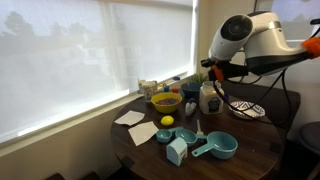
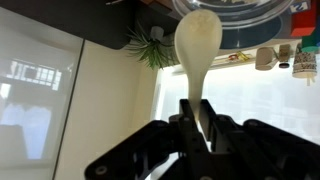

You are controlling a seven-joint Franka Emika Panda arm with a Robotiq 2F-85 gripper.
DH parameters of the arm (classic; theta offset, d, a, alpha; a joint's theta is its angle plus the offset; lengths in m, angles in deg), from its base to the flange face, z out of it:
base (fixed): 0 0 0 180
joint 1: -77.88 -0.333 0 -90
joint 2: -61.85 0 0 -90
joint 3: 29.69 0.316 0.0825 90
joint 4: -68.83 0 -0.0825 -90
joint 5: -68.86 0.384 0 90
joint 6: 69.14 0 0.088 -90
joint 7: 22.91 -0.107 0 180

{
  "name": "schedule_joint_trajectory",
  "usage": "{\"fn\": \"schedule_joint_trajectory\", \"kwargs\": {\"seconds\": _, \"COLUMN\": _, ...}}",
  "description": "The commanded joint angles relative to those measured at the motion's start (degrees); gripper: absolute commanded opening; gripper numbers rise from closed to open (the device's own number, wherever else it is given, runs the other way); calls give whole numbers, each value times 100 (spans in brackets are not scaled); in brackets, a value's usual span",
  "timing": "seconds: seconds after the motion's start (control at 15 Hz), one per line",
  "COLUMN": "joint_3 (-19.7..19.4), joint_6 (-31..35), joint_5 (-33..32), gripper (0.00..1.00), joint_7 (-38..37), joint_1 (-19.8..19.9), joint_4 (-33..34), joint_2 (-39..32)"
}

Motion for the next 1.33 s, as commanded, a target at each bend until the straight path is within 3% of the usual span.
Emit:
{"fn": "schedule_joint_trajectory", "kwargs": {"seconds": 0.0, "joint_3": 36, "joint_6": -253, "joint_5": -450, "gripper": 3, "joint_7": -390, "joint_1": -149, "joint_4": -62, "joint_2": 91}}
{"fn": "schedule_joint_trajectory", "kwargs": {"seconds": 0.4, "joint_3": 67, "joint_6": -560, "joint_5": -788, "gripper": 3, "joint_7": -618, "joint_1": -300, "joint_4": -80, "joint_2": 101}}
{"fn": "schedule_joint_trajectory", "kwargs": {"seconds": 0.53, "joint_3": -16, "joint_6": -471, "joint_5": -591, "gripper": 3, "joint_7": -393, "joint_1": -316, "joint_4": 9, "joint_2": 27}}
{"fn": "schedule_joint_trajectory", "kwargs": {"seconds": 0.6, "joint_3": -15, "joint_6": -475, "joint_5": -588, "gripper": 13, "joint_7": -393, "joint_1": -323, "joint_4": 9, "joint_2": 25}}
{"fn": "schedule_joint_trajectory", "kwargs": {"seconds": 0.93, "joint_3": -30, "joint_6": -474, "joint_5": -587, "gripper": 13, "joint_7": -390, "joint_1": -320, "joint_4": 9, "joint_2": 20}}
{"fn": "schedule_joint_trajectory", "kwargs": {"seconds": 1.0, "joint_3": -5, "joint_6": -554, "joint_5": -708, "gripper": 3, "joint_7": -255, "joint_1": -320, "joint_4": -36, "joint_2": 31}}
{"fn": "schedule_joint_trajectory", "kwargs": {"seconds": 1.27, "joint_3": 59, "joint_6": -604, "joint_5": -1268, "gripper": 3, "joint_7": 146, "joint_1": -351, "joint_4": -155, "joint_2": -15}}
